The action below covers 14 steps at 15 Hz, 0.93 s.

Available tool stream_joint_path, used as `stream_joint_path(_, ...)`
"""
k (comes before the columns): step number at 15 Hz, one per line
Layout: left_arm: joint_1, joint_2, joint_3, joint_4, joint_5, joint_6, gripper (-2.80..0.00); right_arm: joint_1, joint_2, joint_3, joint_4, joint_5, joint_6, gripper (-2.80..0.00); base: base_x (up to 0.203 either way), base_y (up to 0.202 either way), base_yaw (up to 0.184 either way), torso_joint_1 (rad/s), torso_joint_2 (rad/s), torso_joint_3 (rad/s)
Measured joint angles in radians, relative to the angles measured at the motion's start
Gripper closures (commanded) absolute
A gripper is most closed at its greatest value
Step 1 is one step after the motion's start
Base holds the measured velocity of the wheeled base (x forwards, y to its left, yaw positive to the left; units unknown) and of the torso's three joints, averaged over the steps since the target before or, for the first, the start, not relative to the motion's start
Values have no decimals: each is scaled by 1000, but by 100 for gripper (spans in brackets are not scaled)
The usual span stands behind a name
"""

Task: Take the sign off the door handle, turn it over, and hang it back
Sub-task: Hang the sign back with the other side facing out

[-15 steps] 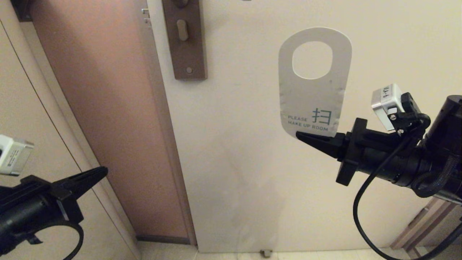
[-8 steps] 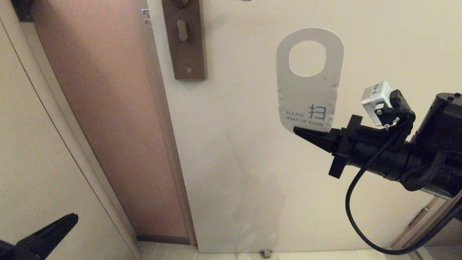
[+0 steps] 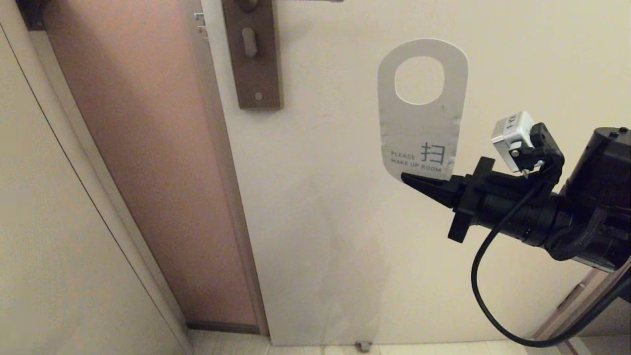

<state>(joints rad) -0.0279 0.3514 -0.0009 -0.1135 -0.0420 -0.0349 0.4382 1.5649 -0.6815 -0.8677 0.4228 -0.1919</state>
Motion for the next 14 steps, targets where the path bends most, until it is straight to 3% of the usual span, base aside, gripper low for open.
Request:
stream_joint_path(2, 0, -88, 0, 61, 19, -3, 0, 0, 1, 1, 0, 0, 0, 0, 0, 0, 0, 0, 0, 0)
stream_joint_path(6, 14, -235, -5, 78, 34, 2, 0, 0, 4, 2, 0, 0, -1, 0, 0, 0, 0, 0, 0, 0)
stream_joint_path(8, 20, -301, -4, 105, 78, 27, 0, 0, 5, 2, 0, 0, -1, 0, 0, 0, 0, 0, 0, 0)
stream_joint_path(10, 24, -331, -2, 112, 74, 63, 0, 0, 3, 3, -3, 0, -2, 0, 0, 0, 0, 0, 0, 0)
stream_joint_path(14, 25, -349, -3, 119, 72, 75, 0, 1, 3, 7, -13, 1, -2, 0, 0, 0, 0, 0, 0, 0)
